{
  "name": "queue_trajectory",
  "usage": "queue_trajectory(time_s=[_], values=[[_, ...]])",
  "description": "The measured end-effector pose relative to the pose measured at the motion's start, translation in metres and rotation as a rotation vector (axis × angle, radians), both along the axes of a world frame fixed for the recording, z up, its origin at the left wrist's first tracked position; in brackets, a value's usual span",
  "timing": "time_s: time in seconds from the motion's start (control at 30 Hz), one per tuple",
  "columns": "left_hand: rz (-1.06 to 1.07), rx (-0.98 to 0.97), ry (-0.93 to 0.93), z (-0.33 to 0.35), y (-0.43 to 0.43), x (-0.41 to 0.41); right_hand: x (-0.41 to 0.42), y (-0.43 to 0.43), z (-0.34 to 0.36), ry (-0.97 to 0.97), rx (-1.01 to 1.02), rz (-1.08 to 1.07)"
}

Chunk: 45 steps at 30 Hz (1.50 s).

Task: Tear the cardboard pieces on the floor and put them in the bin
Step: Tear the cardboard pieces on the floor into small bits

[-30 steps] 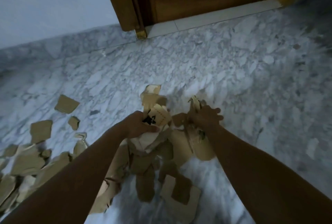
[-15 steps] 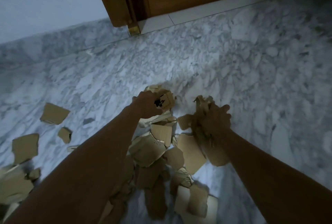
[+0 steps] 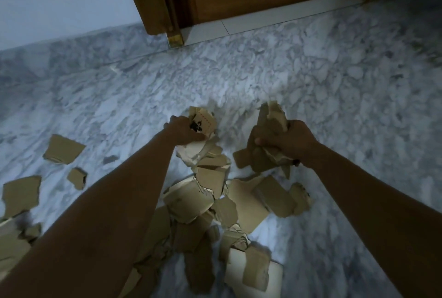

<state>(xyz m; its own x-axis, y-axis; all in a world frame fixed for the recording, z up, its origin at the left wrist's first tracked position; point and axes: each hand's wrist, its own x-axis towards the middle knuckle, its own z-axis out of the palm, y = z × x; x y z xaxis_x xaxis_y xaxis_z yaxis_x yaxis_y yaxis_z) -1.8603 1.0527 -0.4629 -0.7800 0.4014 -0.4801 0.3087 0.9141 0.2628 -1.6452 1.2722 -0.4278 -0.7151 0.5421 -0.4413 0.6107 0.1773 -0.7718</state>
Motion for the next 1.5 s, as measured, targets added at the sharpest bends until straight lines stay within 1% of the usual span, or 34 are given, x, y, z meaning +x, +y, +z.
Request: queue_trajectory(time_s=[0.07,0.2,0.23,0.3,0.43,0.6,0.73,0.8,0.87,0.97,1.03,1.07,1.13,1.23,1.3,1.37,1.5], values=[[0.017,-0.007,0.066,-0.010,0.002,0.007,-0.005,0.001,0.000,-0.042,0.093,0.174],[0.058,0.087,0.051,-0.016,0.006,0.016,-0.022,-0.015,-0.011,-0.241,0.290,0.628],[0.071,0.100,0.058,-0.016,0.006,0.020,-0.027,-0.022,-0.017,-0.259,0.333,0.693],[0.086,0.117,0.085,-0.019,0.003,0.025,-0.033,-0.037,-0.031,-0.237,0.433,0.736],[0.085,0.109,0.126,-0.022,0.001,0.036,-0.035,-0.053,-0.049,-0.230,0.652,0.736],[0.120,0.110,0.164,-0.016,0.006,0.049,-0.036,-0.058,-0.045,-0.227,0.628,0.682],[0.108,0.128,0.186,-0.013,0.003,0.058,-0.029,-0.061,-0.051,-0.231,0.704,0.667],[0.118,0.148,0.184,-0.010,0.001,0.059,-0.024,-0.057,-0.050,-0.183,0.625,0.634],[0.139,0.185,0.210,-0.004,-0.005,0.061,-0.016,-0.051,-0.046,-0.095,0.514,0.551],[0.156,0.280,0.265,0.014,-0.005,0.067,-0.005,-0.036,-0.032,0.015,0.340,0.345],[0.144,0.377,0.279,0.038,0.007,0.068,0.001,-0.020,-0.012,0.053,0.251,0.208],[0.125,0.418,0.288,0.052,0.015,0.068,0.003,-0.011,0.001,0.050,0.244,0.182],[0.077,0.459,0.292,0.077,0.027,0.070,0.012,0.001,0.026,0.003,0.273,0.197],[0.000,0.479,0.256,0.100,0.036,0.081,0.040,0.010,0.047,-0.111,0.289,0.227],[-0.076,0.441,0.197,0.107,0.045,0.089,0.065,0.016,0.053,-0.187,0.271,0.201],[-0.163,0.401,0.117,0.108,0.053,0.102,0.092,0.015,0.054,-0.231,0.244,0.180],[-0.196,0.481,-0.031,0.087,0.044,0.130,0.112,-0.022,0.022,-0.247,0.239,0.246]])
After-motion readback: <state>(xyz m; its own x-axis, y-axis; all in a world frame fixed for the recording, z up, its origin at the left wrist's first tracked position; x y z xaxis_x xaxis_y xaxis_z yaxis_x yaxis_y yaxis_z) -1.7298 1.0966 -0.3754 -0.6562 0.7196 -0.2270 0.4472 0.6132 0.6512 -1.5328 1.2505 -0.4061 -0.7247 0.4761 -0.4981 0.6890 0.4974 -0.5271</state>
